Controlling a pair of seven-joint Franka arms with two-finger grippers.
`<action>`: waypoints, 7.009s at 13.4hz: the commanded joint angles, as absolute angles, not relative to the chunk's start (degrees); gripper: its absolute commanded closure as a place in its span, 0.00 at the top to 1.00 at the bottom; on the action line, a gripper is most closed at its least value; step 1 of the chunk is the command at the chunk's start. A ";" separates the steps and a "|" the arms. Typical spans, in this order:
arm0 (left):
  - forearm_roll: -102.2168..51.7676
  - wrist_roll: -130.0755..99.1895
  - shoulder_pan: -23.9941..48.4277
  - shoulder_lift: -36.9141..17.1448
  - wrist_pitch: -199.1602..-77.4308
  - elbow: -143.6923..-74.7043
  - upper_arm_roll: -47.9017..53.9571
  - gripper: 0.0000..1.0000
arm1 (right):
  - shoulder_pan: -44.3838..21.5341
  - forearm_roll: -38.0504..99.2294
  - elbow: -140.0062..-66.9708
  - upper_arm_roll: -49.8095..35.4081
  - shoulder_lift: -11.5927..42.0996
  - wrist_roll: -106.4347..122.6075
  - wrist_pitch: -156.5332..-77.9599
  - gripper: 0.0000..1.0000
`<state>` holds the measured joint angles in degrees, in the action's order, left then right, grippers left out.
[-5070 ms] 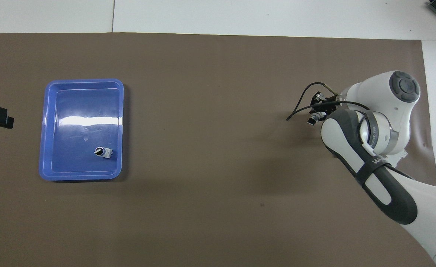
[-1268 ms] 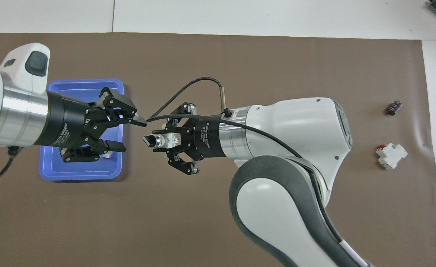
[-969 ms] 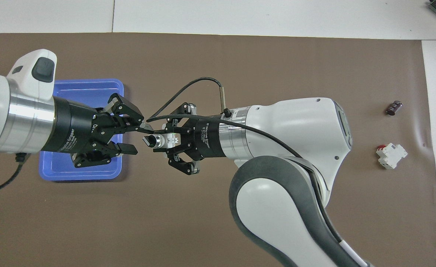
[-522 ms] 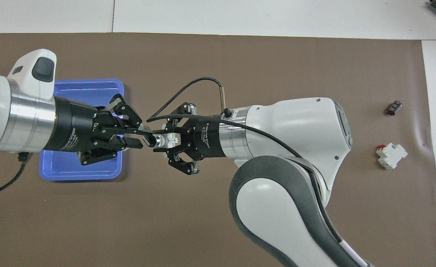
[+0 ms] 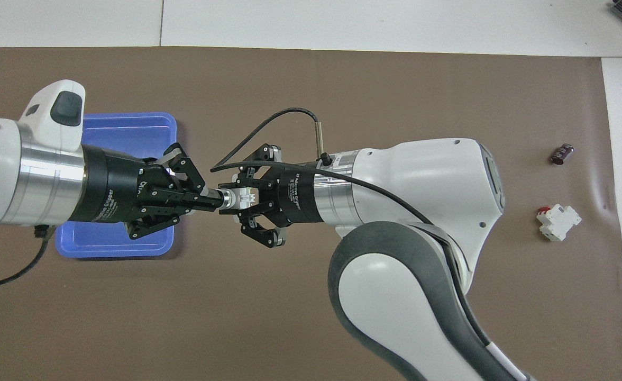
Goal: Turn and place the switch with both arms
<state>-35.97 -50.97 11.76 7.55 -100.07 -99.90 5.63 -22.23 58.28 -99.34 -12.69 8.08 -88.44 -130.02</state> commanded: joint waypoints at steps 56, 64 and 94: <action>-19.70 55.72 11.16 9.75 -98.00 -102.39 4.57 0.00 | -21.36 51.60 -99.67 -12.66 5.54 -88.77 -129.64 1.00; -3.98 58.10 8.53 11.96 -110.91 -113.37 4.66 0.00 | -14.17 19.73 -99.84 -12.48 2.55 -73.43 -126.66 1.00; -1.67 18.35 -2.99 11.34 -115.08 -122.90 5.10 1.00 | -3.25 -0.35 -90.00 3.34 -3.43 -9.32 -86.84 1.00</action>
<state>-2.64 28.73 -3.29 9.49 -119.70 -125.88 4.96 -3.41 0.97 -90.13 3.46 -3.39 -10.62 -86.68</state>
